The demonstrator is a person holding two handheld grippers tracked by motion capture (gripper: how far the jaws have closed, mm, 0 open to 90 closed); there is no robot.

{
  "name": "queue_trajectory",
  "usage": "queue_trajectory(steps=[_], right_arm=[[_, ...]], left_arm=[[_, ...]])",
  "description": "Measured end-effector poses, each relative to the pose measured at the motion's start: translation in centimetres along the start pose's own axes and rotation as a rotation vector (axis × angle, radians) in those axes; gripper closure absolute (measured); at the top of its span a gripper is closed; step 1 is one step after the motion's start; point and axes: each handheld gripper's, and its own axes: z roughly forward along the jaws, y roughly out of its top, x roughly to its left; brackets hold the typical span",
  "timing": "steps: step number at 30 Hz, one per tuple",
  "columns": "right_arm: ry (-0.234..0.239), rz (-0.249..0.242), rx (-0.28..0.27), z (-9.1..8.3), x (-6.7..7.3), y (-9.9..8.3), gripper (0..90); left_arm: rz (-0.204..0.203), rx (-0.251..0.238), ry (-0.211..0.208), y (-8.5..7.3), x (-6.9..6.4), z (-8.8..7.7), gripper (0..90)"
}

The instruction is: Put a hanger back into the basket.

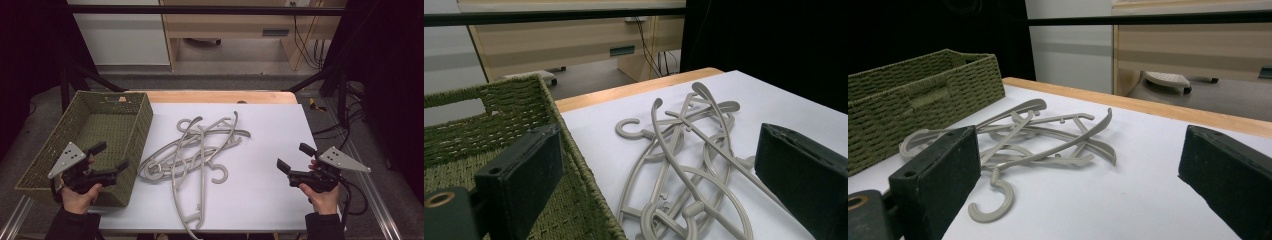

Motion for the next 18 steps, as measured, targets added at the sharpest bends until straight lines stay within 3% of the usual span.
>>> queue_trajectory(steps=[10, 18], right_arm=[[-0.004, 0.010, 0.008, 0.0, 0.4, 0.2, 3.7], [0.008, -0.020, 0.058, 1.2, 2.6, 0.9, 4.5]], left_arm=[[-0.003, 0.012, -0.005, -0.1, 0.1, 0.0, 5.2], [0.002, 0.013, -0.006, 0.0, 0.2, -0.2, 5.3]])
